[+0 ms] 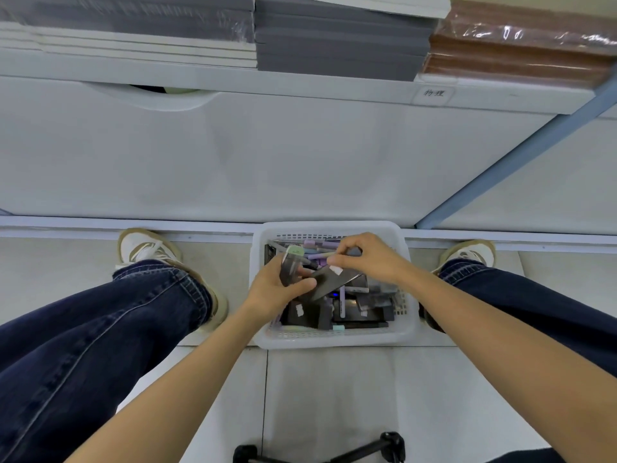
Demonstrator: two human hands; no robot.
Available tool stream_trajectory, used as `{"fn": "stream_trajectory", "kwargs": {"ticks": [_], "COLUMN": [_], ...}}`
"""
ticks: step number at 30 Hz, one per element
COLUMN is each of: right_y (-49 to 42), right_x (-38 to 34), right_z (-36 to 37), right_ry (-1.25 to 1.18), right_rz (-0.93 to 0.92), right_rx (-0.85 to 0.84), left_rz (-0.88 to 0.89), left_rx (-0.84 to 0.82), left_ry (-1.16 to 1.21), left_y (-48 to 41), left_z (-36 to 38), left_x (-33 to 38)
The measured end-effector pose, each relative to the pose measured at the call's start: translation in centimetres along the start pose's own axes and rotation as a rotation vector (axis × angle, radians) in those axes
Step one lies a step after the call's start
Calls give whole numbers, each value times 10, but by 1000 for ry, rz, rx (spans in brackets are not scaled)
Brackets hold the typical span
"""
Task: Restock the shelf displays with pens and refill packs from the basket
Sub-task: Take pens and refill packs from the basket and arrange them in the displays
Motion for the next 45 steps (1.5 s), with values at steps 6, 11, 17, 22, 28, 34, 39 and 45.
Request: {"fn": "stream_trajectory", "kwargs": {"ticks": [6, 11, 17, 22, 28, 34, 39, 45], "right_y": [-8, -32, -43, -44, -35, -20, -1, 14], "right_x": [-6, 17, 37, 35, 5, -36, -50, -81], "right_z": [21, 22, 48, 45, 13, -4, 15, 30], "right_ry": [-122, 179, 646, 678, 502, -151, -502, -626], "right_rz": [-20, -1, -52, -115, -251, -168, 14, -15], "right_rx": [-86, 207, 187, 124, 185, 142, -28, -15], "left_rz": [-107, -212, -251, -246, -172, -114, -53, 20], "left_rx": [-140, -59, 70, 24, 88, 157, 110, 35], "left_ry": [-33, 118, 182, 197, 209, 248, 363, 465], "left_y": [-2, 0, -5, -3, -1, -3, 7, 25], "left_z": [7, -11, -24, -21, -25, -28, -18, -10], "left_x": [-11, -33, -41, -41, -27, -4, 21, 45]}}
Point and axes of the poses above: each hand's wrist, its own y-axis away from the middle knuckle, its own z-axis out of the palm, x = y × z, the point moved 3 cm from there along -y, towards the middle knuckle, and after that the axes turned 10 degrees about -y, right-handed, at the moved point
